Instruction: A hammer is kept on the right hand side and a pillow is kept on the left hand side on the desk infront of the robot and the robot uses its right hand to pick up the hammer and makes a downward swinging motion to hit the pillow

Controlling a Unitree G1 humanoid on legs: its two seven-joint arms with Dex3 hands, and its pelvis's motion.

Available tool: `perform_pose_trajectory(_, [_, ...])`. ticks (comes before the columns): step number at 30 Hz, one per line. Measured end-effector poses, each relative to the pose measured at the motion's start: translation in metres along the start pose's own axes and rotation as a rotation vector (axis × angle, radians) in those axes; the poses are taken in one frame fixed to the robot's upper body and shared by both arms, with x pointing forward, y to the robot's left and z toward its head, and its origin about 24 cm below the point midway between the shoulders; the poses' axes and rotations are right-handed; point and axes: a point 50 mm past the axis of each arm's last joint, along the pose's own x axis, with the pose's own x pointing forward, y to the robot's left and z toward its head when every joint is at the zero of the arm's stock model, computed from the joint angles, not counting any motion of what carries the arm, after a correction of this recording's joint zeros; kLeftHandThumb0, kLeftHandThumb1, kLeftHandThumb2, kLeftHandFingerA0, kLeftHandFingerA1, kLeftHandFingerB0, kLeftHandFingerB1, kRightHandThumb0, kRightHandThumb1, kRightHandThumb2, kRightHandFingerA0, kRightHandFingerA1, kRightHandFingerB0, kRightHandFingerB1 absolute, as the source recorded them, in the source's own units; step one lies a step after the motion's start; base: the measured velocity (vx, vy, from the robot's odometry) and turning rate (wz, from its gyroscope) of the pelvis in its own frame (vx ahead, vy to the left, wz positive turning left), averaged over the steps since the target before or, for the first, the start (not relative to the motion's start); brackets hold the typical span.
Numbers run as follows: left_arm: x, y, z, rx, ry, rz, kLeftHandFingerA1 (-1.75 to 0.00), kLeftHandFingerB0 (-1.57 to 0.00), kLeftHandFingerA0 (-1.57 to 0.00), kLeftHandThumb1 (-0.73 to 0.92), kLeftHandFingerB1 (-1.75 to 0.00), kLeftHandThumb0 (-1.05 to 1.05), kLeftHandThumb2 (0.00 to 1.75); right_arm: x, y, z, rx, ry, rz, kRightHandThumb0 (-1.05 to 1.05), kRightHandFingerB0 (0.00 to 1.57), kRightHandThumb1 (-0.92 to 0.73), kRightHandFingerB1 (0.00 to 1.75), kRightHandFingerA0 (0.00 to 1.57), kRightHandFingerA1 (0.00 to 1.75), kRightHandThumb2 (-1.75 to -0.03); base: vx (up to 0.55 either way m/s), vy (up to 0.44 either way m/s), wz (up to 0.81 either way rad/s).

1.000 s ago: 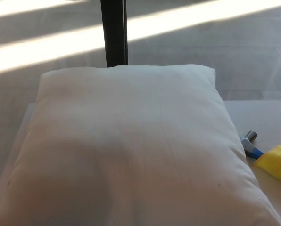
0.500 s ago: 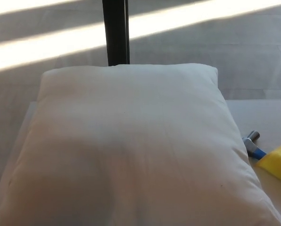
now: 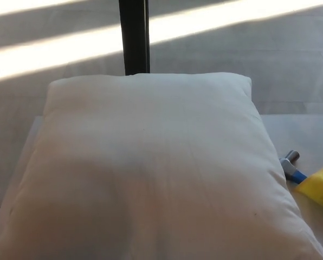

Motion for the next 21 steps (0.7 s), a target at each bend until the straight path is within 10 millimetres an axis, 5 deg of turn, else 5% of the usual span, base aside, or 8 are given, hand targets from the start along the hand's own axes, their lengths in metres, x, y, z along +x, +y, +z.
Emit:
perform_pose_trajectory(1, [0.0, 0.001, -0.001, -0.004, 0.001, 0.001, -0.63, -0.55, -0.55, 0.78, -0.5, -0.6, 0.63, -0.002, 0.005, -0.007, -0.033, 0.025, 0.038, -0.76, 0.15, -0.55, 0.43, 0.05, 0.31, -0.91, 0.0, 0.0, 0.0])
perform_pose_trajectory(2, [-0.001, 0.002, -0.002, -0.009, 0.003, 0.004, -0.63, -0.55, -0.55, 0.77, -0.5, -0.6, 0.63, -0.005, 0.012, -0.018, -0.088, 0.066, 0.093, -0.76, 0.22, -0.71, 0.29, 0.04, 0.35, -0.63, 0.0, 0.0, 0.0])
perform_pose_trajectory(3, [-0.001, 0.002, -0.002, -0.016, 0.002, 0.005, -0.63, -0.55, -0.55, 0.77, -0.5, -0.6, 0.63, -0.008, 0.017, -0.026, -0.121, 0.091, 0.125, -0.76, 0.22, -0.71, 0.29, 0.04, 0.35, -0.63, 0.0, 0.0, 0.0])
perform_pose_trajectory(4, [-0.001, 0.003, -0.002, -0.023, 0.001, 0.007, -0.61, -0.56, -0.55, 0.78, -0.5, -0.6, 0.63, -0.01, 0.02, -0.032, -0.151, 0.113, 0.154, -0.77, 0.2, -0.73, 0.28, 0.04, 0.36, -0.63, 0.0, 0.0, 0.0])
perform_pose_trajectory(5, [-0.001, 0.003, -0.002, -0.023, 0.001, 0.008, -0.61, -0.55, -0.56, 0.79, -0.5, -0.6, 0.63, -0.011, 0.022, -0.036, -0.18, 0.129, 0.175, -0.8, 0.11, -0.58, 0.41, 0.04, 0.39, -0.93, 0.0, 0.0, 0.0])
perform_pose_trajectory(21, [-0.001, 0.001, -0.001, -0.021, -0.001, -0.004, -0.6, -0.54, -0.55, 0.79, -0.49, -0.59, 0.63, -0.034, 0.032, -0.088, -0.652, 0.298, 0.445, -0.85, 0.24, -0.61, 0.45, 0.05, 0.42, -0.97, 0.0, 0.0, 0.0])
